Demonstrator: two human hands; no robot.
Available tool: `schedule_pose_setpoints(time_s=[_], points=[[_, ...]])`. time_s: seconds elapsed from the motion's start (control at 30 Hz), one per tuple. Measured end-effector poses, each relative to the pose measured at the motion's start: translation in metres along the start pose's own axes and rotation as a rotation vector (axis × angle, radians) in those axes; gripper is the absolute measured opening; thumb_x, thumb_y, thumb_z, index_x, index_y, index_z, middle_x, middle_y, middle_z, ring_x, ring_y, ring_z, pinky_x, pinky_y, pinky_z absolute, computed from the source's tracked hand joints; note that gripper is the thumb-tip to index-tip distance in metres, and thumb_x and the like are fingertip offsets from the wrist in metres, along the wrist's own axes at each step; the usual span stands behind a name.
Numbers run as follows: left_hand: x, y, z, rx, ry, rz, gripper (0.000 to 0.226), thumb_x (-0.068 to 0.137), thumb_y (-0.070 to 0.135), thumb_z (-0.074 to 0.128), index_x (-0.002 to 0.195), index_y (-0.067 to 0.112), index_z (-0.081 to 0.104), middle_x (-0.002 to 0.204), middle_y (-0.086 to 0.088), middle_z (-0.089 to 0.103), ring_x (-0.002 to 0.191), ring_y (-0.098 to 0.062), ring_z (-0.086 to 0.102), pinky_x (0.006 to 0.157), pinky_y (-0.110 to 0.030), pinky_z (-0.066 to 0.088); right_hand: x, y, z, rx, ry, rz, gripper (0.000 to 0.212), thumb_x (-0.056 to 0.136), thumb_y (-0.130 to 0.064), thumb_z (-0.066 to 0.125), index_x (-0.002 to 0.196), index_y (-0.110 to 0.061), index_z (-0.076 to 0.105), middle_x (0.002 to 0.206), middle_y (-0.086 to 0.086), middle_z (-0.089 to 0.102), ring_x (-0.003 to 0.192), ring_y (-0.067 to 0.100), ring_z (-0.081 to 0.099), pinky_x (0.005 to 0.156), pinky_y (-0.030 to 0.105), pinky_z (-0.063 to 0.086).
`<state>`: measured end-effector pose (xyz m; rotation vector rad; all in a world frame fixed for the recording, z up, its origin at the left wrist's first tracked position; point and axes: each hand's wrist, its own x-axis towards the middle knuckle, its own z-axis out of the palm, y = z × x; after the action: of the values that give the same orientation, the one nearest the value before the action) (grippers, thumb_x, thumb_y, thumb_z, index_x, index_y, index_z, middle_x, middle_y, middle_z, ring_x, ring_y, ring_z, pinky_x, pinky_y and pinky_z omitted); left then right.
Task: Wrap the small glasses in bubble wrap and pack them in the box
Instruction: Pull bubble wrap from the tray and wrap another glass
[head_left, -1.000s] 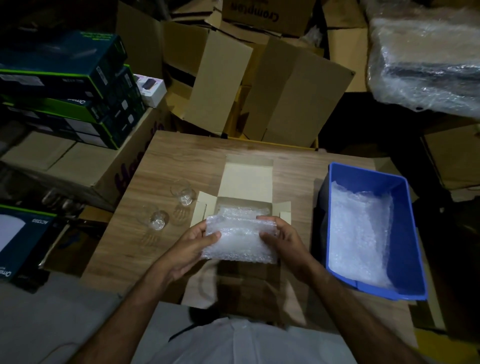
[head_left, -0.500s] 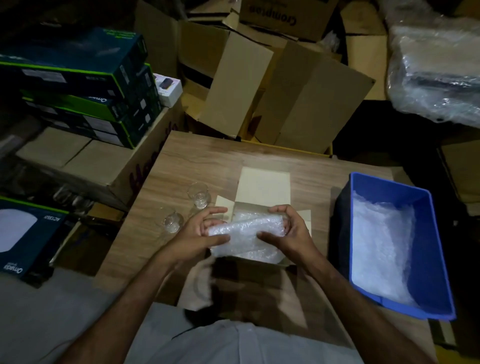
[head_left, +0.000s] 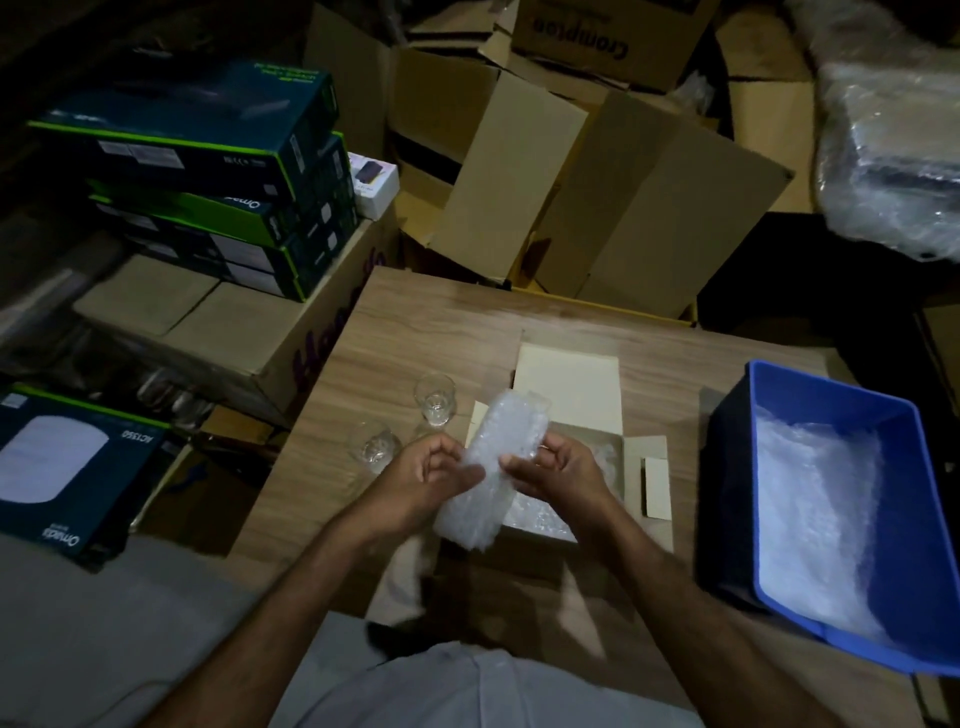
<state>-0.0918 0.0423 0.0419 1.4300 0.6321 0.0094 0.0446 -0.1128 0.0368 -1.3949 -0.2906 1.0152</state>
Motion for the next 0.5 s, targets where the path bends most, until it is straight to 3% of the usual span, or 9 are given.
schedule_pose_setpoints(time_s=[0.1,0.17,0.27,0.4,0.5], points=[[0.001,-0.002,-0.008,0.031,0.145,0.097,0.033,0.086,0.005,0.077,0.108,0.010,0.052,0.101,-0.013,0.070,0.089,-0.019,0.068,0.078,-0.035,0.056,0.006,0.003,0.009,-0.049,0.022,-0.068,0.031,0.091,-0.004,0.071,0.121,-0.006,0.065,0.111,0.018,0.075,0.101,0.033,0.073,0.087,0.041,0.062],[0.002,-0.002,-0.012,0.054,0.168,0.143,0.027,0.087,-0.001,0.072,0.102,0.014,0.055,0.100,-0.011,0.070,0.089,-0.020,0.068,0.077,-0.035,0.057,0.007,0.007,0.012,-0.098,0.077,-0.085,0.050,0.088,-0.010,0.078,0.131,-0.016,0.054,0.112,0.023,0.071,0.102,0.037,0.072,0.093,0.051,0.059],[-0.001,-0.004,-0.017,0.074,0.171,0.147,0.023,0.090,0.004,0.071,0.105,0.022,0.070,0.103,0.001,0.074,0.096,-0.015,0.072,0.079,-0.034,0.060,0.002,0.014,0.013,-0.144,0.011,-0.184,0.079,0.079,0.000,0.083,0.138,-0.021,0.035,0.113,0.021,0.068,0.098,0.038,0.071,0.089,0.046,0.060],[-0.009,-0.005,-0.024,0.032,0.069,0.053,0.058,0.079,0.001,0.081,0.129,0.025,0.065,0.119,0.002,0.073,0.108,-0.015,0.072,0.086,-0.034,0.061,0.007,0.022,0.010,-0.395,-0.107,-0.348,0.072,0.076,0.000,0.086,0.137,-0.018,0.052,0.112,0.010,0.068,0.092,0.028,0.072,0.083,0.039,0.062],[-0.010,-0.002,-0.025,0.140,0.077,0.085,0.068,0.075,-0.008,0.081,0.134,0.021,0.061,0.117,0.010,0.070,0.107,-0.002,0.069,0.083,-0.019,0.057,0.018,0.022,0.015,-0.560,-0.089,-0.362,0.071,0.073,-0.006,0.089,0.137,-0.020,0.061,0.108,0.003,0.070,0.089,0.018,0.072,0.081,0.034,0.061]])
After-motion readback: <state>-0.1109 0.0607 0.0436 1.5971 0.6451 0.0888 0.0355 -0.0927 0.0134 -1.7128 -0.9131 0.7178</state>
